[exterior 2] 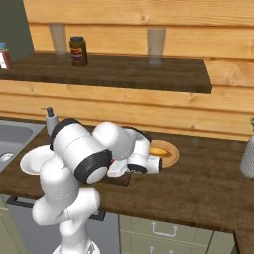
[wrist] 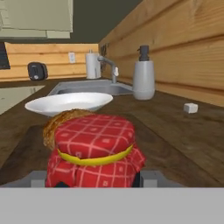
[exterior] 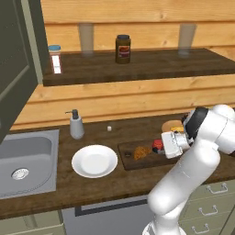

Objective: From the different types of pastries on the counter, select a croissant and place it on the cutting board. Then retrieve a jar of jam from the cabinet and place it alongside the croissant on the cutting board.

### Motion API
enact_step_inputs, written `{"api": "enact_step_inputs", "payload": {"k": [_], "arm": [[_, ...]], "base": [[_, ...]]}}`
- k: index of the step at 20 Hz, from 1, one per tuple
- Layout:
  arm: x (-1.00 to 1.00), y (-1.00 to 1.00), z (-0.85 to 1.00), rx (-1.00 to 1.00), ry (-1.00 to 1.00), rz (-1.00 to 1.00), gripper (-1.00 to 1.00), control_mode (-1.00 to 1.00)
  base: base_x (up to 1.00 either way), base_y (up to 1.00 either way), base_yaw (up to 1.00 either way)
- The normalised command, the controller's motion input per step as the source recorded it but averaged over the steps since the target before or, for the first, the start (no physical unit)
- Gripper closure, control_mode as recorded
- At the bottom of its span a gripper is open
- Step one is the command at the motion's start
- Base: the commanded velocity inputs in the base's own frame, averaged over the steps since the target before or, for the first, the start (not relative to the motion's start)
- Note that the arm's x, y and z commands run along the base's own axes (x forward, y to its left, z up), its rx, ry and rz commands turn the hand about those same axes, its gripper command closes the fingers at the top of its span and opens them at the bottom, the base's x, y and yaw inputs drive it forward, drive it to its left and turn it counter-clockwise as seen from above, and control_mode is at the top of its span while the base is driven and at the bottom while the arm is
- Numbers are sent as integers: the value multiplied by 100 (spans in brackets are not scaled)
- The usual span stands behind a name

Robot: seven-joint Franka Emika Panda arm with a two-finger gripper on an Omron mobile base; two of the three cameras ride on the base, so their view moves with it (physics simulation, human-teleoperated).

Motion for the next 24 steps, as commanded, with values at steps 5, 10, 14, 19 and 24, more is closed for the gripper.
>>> {"api": "enact_step_inputs", "payload": {"k": [5,10,14,19,24], "arm": [[0,-8,-17,0,0,2,-100,-100],[0,-28,1,2,0,0,-100,-100],[-8,-30,18,5,-5,0,-100,-100],[-46,-1,40,6,-12,-10,-100,-100],[-45,5,68,5,-1,-20,-100,-100]], "base": [[0,0,0],[0,0,0],[0,0,0],[0,0,0],[0,0,0]]}}
